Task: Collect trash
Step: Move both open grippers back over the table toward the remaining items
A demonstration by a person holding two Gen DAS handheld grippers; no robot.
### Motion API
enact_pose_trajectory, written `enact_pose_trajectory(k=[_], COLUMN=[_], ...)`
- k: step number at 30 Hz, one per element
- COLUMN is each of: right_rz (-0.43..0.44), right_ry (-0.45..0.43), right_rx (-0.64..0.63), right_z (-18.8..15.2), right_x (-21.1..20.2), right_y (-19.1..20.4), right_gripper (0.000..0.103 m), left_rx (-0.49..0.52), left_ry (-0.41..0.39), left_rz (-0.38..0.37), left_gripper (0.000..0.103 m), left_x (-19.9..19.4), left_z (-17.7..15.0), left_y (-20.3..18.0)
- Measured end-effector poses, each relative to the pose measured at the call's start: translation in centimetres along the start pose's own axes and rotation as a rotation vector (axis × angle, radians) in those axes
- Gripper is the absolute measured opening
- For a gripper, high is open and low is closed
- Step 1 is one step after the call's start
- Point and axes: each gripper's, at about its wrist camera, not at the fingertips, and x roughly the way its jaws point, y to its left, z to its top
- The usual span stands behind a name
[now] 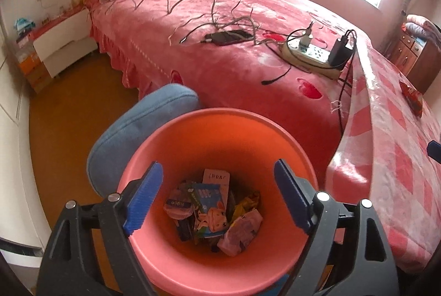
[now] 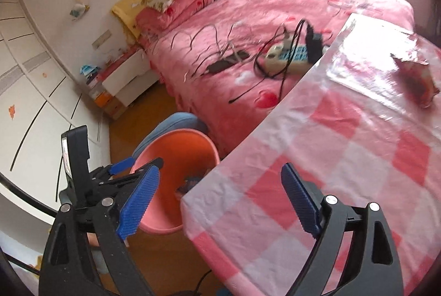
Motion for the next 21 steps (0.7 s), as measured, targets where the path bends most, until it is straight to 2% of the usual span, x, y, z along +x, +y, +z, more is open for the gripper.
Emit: enact_pose_trajectory(k=[12, 21], right_rz=[-0.068, -0.083], right_ry=[-0.147, -0.23], right_rx=[-0.009, 0.062], right_z=[-0.8, -1.6], right_x=[-4.4, -7.5], right_y=[-2.9, -6.4], right_gripper=[0.091, 0.091], left_rx=[0.121, 0.213], left_ry=[-0.066, -0.097], left_rz=[0.031, 0.031], left_gripper=[0.086, 0.086], left_x=[-3.2, -5.0], left_z=[1.3, 1.4], left_y=[-4.7, -8.8])
